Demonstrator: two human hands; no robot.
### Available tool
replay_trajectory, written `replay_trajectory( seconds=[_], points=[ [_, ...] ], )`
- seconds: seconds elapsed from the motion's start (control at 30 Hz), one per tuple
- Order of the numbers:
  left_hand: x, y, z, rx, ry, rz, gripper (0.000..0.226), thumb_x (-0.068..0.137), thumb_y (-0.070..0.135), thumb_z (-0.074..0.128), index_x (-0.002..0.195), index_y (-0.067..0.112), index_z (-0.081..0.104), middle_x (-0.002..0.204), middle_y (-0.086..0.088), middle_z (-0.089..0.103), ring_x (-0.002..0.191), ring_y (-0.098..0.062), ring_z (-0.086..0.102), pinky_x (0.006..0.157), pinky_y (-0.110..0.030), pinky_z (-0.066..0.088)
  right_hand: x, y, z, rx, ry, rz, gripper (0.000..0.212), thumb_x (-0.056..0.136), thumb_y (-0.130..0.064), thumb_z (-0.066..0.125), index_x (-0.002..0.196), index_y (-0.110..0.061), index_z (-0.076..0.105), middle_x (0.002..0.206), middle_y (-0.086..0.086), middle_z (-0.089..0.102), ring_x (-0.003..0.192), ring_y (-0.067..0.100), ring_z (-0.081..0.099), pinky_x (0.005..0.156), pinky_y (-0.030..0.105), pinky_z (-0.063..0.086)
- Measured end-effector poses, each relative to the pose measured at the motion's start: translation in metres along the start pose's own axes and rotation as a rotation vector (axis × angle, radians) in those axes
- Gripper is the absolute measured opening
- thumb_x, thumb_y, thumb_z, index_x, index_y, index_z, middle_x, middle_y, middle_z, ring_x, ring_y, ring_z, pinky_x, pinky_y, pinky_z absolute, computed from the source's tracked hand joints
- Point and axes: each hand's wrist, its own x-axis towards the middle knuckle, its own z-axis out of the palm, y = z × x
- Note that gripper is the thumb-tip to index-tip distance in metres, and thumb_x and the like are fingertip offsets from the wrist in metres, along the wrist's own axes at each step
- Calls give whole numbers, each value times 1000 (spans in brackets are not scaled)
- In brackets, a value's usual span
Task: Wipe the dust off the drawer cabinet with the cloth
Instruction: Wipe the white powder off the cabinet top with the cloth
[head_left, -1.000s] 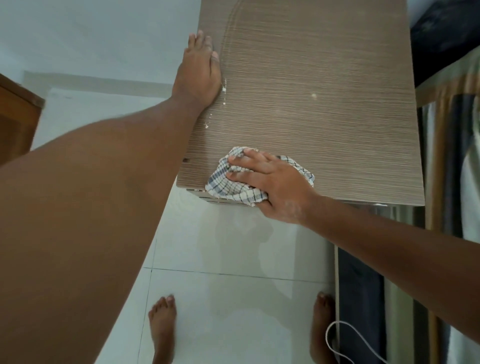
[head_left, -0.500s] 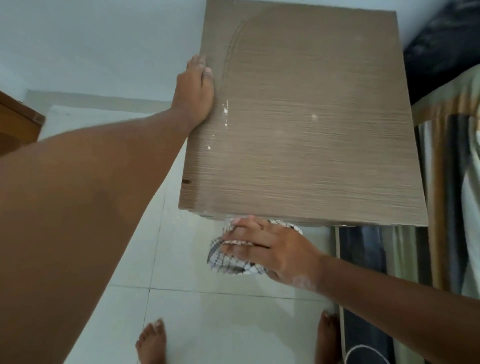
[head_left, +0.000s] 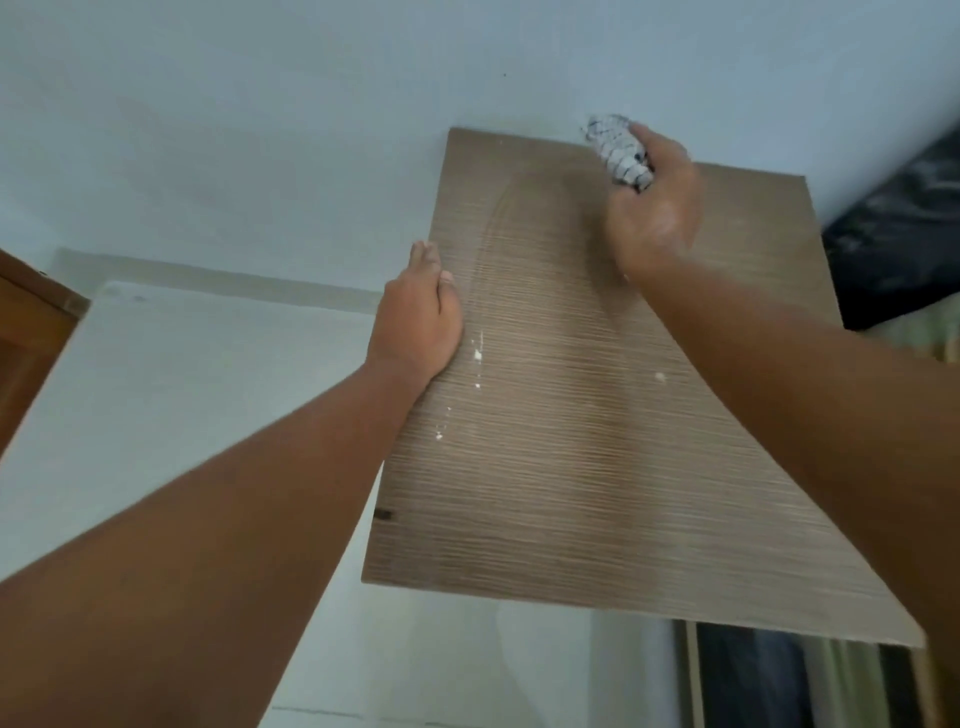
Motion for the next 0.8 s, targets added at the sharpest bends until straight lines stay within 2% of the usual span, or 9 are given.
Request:
replay_trajectory(
  seconds=[0.03,0.07,0.17,0.23,0.33,0.5,0.67,0.8],
  points=[
    [1,-1,1,-6,6,-4,46,105,12,36,148,-4,41,158,-22,36,149,-30,33,121,-28,21,17,2,6,-41,14,28,55,88,-3,55,140,-22,58,138,-5,59,127,9,55,108,10,33],
    [2,-1,1,-12,11,-10,47,105,12,36,149,-4,41,158,-22,36,149,-29,33,121,-27,21,31,5,14,-106,-1,42,52,92,-11,55,143,-21,55,142,-2,57,131,13,52,110,14,32],
    [3,-2,2,-6,8,-7,47,105,13,36,149,-4,40,159,-21,35,150,-26,31,121,-27,21,54,13,42,-382,-176,186,59,102,-46,41,153,-17,35,159,11,36,148,33,30,122,46,26],
    [5,-2,2,12,-2,-5,48,105,14,35,150,-2,39,160,-19,33,150,-25,31,122,-28,22,56,13,63,-517,-244,198,66,105,-51,29,158,-13,23,166,15,20,153,38,15,125,52,15],
    [6,-2,3,23,5,-5,48,105,15,35,151,-1,39,161,-18,32,150,-24,32,120,-27,22,54,4,86,-573,-293,18,61,106,-46,28,156,-11,28,166,16,20,154,37,15,127,49,10],
    [5,-2,3,19,12,13,47,105,13,37,149,-1,41,160,-18,34,151,-22,30,119,-24,21,49,-16,108,-574,-353,-102,55,104,-37,40,154,-16,35,165,10,26,153,33,20,127,44,13],
    [5,-3,2,15,15,21,46,104,11,37,148,-5,42,158,-21,37,150,-24,31,118,-23,20,40,-32,125,-539,-519,-334,51,108,-40,34,155,-18,37,166,3,26,155,26,17,128,43,11],
    [4,0,0,15,4,5,48,104,12,36,149,-3,41,158,-20,36,150,-25,32,121,-27,22,23,-28,117,-508,-585,-451,48,108,-37,38,153,-22,41,166,-3,27,155,18,17,127,39,12]
  ],
)
